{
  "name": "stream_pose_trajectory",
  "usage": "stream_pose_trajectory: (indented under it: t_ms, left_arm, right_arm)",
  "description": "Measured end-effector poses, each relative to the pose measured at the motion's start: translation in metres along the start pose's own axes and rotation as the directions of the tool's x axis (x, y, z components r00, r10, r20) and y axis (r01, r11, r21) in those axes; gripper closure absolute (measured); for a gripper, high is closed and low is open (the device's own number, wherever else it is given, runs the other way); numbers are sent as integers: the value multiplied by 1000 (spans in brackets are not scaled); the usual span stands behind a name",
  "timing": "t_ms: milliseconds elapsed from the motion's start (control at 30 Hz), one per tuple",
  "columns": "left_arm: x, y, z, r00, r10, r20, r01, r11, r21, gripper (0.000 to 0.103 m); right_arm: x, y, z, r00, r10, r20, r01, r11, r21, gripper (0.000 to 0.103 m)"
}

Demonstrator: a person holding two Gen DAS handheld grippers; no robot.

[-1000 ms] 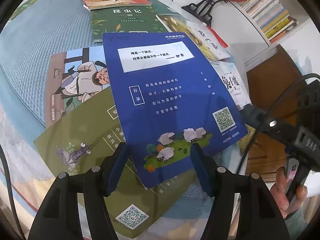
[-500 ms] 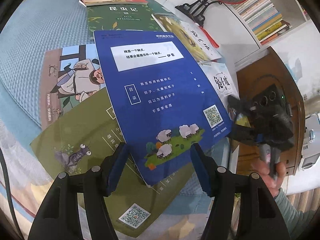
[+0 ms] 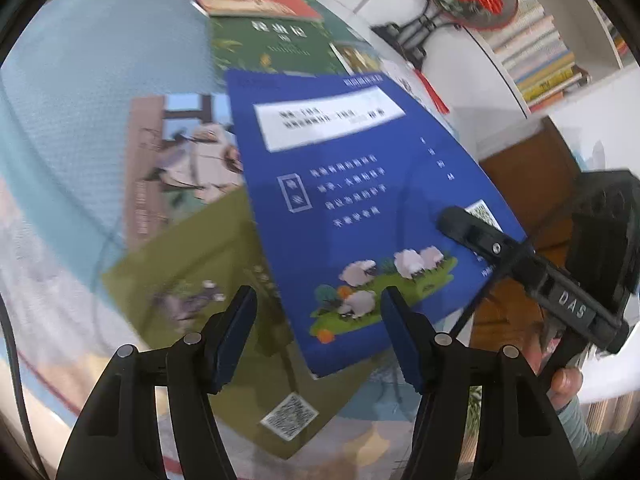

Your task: Organize books

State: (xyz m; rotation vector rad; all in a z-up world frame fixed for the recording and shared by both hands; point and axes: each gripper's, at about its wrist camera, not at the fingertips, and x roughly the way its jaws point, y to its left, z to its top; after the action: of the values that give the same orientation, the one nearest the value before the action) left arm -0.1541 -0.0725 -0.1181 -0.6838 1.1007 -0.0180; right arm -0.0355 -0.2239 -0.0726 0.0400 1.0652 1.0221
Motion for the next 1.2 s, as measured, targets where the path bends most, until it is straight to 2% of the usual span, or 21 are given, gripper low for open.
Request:
stream_pose_trajectory:
  t_ms: [233, 467, 533, 600, 700, 767, 800, 900, 967, 1100, 1200]
  left_arm:
    - [-34, 21, 11, 998, -9, 56, 11, 999, -36, 42]
    - [-66, 35, 38, 994, -62, 95, 64, 998, -19, 42]
    - [-76, 41, 47, 990, -93, 106, 95, 995, -17, 42]
    - [-87, 52, 55, 985, -130, 114, 134, 991, -31, 42]
    - [-99, 73, 63, 977, -179, 116, 187, 980, -66, 42]
    - [-105, 86, 67, 980, -159, 118, 168, 984, -64, 42]
    - [-109, 93, 68, 981, -151, 124, 160, 985, -67, 42]
    - [-119, 123, 69, 971, -201, 132, 217, 968, -128, 42]
    - [-127, 146, 68, 963, -230, 143, 253, 953, -165, 42]
    - [-145, 183, 69, 950, -263, 168, 294, 934, -201, 42]
    - [-142, 210, 72, 943, -297, 151, 326, 916, -234, 42]
  right_arm:
    - [-9, 33, 11, 995, -99, 21, 101, 985, -142, 87]
    - [-4, 85, 28, 977, -206, 47, 211, 942, -261, 87]
    - [-1, 106, 29, 968, -244, 51, 248, 923, -293, 87]
    - [7, 135, 29, 951, -302, 68, 306, 879, -366, 87]
    - [24, 169, 30, 937, -345, 55, 334, 837, -434, 86]
    - [35, 189, 33, 944, -328, 21, 304, 847, -436, 78]
    - [40, 200, 34, 954, -299, 16, 276, 856, -437, 70]
    - [51, 224, 35, 971, -237, 14, 220, 876, -429, 57]
    - [62, 235, 38, 982, -191, 0, 174, 894, -413, 53]
    - [93, 248, 41, 993, -102, -56, 75, 929, -362, 53]
    - [114, 248, 39, 993, -25, -117, -11, 956, -294, 52]
